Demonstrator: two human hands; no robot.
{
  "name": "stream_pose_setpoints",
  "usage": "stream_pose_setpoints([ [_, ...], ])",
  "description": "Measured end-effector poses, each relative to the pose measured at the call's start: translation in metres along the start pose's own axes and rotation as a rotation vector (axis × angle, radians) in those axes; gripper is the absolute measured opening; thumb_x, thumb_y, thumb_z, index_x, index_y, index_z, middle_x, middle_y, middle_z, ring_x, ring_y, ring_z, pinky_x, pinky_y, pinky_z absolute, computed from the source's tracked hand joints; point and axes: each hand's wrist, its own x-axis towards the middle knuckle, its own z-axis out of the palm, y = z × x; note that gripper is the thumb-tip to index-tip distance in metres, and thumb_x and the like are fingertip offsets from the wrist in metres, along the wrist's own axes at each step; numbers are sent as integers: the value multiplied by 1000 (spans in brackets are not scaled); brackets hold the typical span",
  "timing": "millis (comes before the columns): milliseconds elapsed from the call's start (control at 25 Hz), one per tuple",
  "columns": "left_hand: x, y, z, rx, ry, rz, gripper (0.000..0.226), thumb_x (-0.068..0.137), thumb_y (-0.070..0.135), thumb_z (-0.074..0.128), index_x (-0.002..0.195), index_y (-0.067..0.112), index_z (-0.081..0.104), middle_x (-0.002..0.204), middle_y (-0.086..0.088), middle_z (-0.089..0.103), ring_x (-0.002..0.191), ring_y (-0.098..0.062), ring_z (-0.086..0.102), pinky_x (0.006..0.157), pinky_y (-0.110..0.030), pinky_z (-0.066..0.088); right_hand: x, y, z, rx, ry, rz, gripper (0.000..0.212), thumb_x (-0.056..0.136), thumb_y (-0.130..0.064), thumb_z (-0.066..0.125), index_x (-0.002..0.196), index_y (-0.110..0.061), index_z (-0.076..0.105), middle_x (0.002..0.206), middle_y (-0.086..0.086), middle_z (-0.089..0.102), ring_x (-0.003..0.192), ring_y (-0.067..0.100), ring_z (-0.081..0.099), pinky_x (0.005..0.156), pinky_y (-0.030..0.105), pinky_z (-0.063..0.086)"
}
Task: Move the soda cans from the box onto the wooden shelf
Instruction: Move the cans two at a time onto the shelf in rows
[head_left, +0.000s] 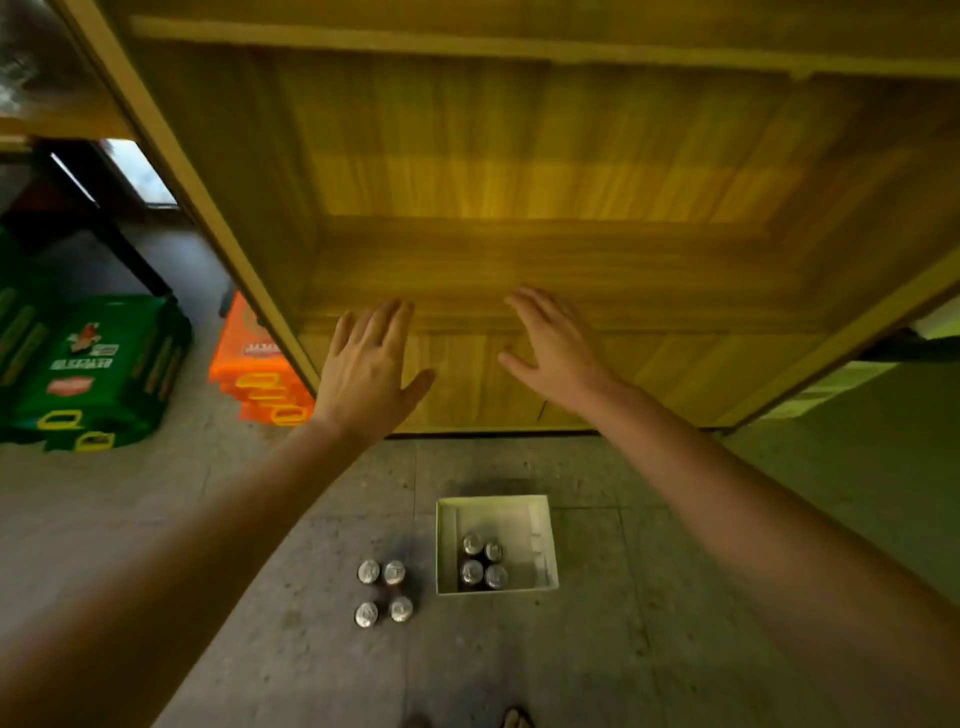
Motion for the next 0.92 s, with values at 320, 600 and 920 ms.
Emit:
stream_pose_setpoints([
  [320,-94,-18,249,-120,-343,-53,73,78,30,67,138,2,37,140,-19,45,128,-36,45,111,-45,20,-76,107,243,84,-185,41,57,85,-28,58,135,-11,38,141,9,44,131,25,39,115,41,23],
  [600,-142,-40,456,-437,-598,-378,75,83,22,63,145,14,21,146,-14,35,125,-33,45,100,-42,41,-109,184,460,115,-377,178,44,91,-26,50,132,-13,44,131,9,55,123,26,47,107,37,28],
  [920,-153,-60,650,-957,-717,-610,74,79,2,64,142,15,27,143,-12,39,131,-30,41,98,-41,47,-115,243,647,310,-444,265,59,85,-20,59,138,-17,33,141,5,46,128,23,42,105,36,37],
])
